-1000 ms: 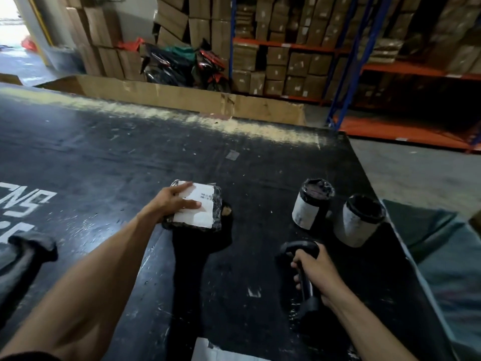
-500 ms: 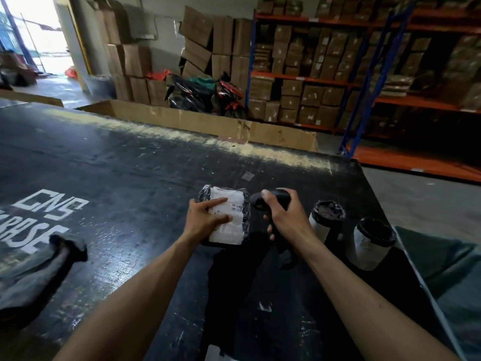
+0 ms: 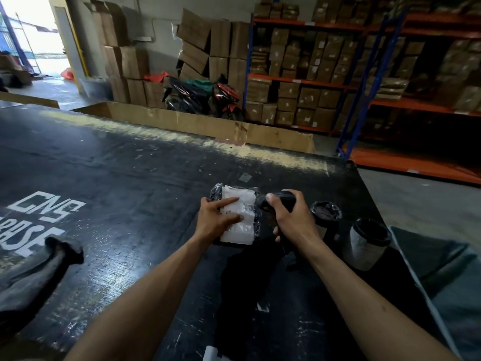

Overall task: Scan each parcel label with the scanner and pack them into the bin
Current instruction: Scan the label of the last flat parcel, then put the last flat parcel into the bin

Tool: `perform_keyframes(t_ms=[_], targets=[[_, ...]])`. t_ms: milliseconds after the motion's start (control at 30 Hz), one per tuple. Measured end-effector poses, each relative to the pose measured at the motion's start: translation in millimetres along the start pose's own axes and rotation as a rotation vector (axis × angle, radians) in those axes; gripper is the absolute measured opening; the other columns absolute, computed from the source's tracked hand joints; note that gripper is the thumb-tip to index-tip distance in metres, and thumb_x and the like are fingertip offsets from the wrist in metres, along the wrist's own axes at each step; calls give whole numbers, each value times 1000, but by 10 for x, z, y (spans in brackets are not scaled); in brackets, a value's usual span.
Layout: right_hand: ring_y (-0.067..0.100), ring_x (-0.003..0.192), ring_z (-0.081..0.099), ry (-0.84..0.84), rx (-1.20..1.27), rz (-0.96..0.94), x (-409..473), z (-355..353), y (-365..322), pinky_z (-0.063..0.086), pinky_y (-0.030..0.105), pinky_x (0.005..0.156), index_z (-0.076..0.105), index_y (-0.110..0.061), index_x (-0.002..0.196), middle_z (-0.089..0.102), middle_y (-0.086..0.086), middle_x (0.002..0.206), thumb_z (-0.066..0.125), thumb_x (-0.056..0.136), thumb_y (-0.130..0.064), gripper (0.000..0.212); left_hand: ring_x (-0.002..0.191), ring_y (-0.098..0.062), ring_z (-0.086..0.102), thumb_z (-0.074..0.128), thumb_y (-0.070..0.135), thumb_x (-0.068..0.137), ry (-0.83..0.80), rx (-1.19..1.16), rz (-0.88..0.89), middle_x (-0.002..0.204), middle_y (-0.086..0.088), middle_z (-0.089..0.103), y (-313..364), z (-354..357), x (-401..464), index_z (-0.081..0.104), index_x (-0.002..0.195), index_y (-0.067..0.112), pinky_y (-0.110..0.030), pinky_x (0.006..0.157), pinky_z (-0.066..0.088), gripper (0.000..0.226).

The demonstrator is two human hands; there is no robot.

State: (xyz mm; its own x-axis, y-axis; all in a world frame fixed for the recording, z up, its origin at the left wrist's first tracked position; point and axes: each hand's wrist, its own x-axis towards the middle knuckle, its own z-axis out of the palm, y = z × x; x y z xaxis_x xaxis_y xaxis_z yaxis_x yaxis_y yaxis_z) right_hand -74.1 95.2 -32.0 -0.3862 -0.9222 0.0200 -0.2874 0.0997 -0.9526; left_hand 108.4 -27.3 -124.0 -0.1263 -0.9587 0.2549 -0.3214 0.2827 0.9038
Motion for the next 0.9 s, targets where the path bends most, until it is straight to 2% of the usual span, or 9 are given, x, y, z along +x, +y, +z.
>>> perform_keyframes(t_ms=[133,233,300,400,567,667,767,867,900], targets=[[17,48,68,16,-51,115,-58,-84,253,56,29,44,41,-34,129,71,7,94,68,84,-57,57,97,-1,53,96,41,56,31,-65,-52,109,8,38,39,94,28,70,94,64,-23,100,48,51],[25,54,72,5,-186,195,-218,-152,554,61,38,46,37,-23,134,69,12,97,64,93,-50,56,101,-19,66,98,33,57,40,-184,-74,124,-8,54,78,133,58,76,108,46,-31,97,54,56],[34,63,76,-24,-299,244,-359,-206,778,64,46,54,32,-21,138,70,17,104,59,98,-48,56,101,-19,72,97,27,59,25,-267,-76,121,-14,67,134,191,71,77,113,34,-29,87,60,58],[43,95,74,-25,-399,316,-500,-258,1057,62,54,80,27,-12,146,66,24,122,57,101,-45,63,95,-12,74,97,28,60,32,-363,-96,107,0,77,311,299,57,77,111,36,-25,81,61,56],[41,122,63,-67,-540,360,-552,-495,1122,51,44,103,29,-14,150,63,20,136,56,98,-55,72,95,-13,75,97,23,60,-28,-540,-95,101,12,78,804,627,14,78,105,41,-30,78,62,52],[37,123,62,58,-661,245,-536,-836,901,48,43,100,33,-30,148,65,11,133,56,89,-67,73,97,-16,75,97,21,60,-88,-597,-73,104,7,78,1095,828,-3,78,109,36,-33,78,62,54],[23,99,72,357,-283,-37,-399,-1527,692,58,36,90,46,-39,136,70,2,114,66,85,-57,57,97,-15,75,97,21,61,-205,-631,-42,106,10,77,1443,1225,-54,78,110,35,-30,77,62,55],[0,89,69,399,-75,-193,-257,-2329,618,52,8,71,44,-44,137,66,3,110,66,85,-52,57,96,-12,75,96,21,61,-349,-645,-14,104,15,77,1838,1802,-244,78,106,39,-25,76,61,52],[-2,92,68,373,-77,-195,-213,-2566,641,51,8,73,42,-47,139,67,2,111,65,88,-53,56,97,-13,74,96,20,61,-390,-656,-12,105,13,77,1953,2036,-332,78,105,40,-24,77,60,52]])
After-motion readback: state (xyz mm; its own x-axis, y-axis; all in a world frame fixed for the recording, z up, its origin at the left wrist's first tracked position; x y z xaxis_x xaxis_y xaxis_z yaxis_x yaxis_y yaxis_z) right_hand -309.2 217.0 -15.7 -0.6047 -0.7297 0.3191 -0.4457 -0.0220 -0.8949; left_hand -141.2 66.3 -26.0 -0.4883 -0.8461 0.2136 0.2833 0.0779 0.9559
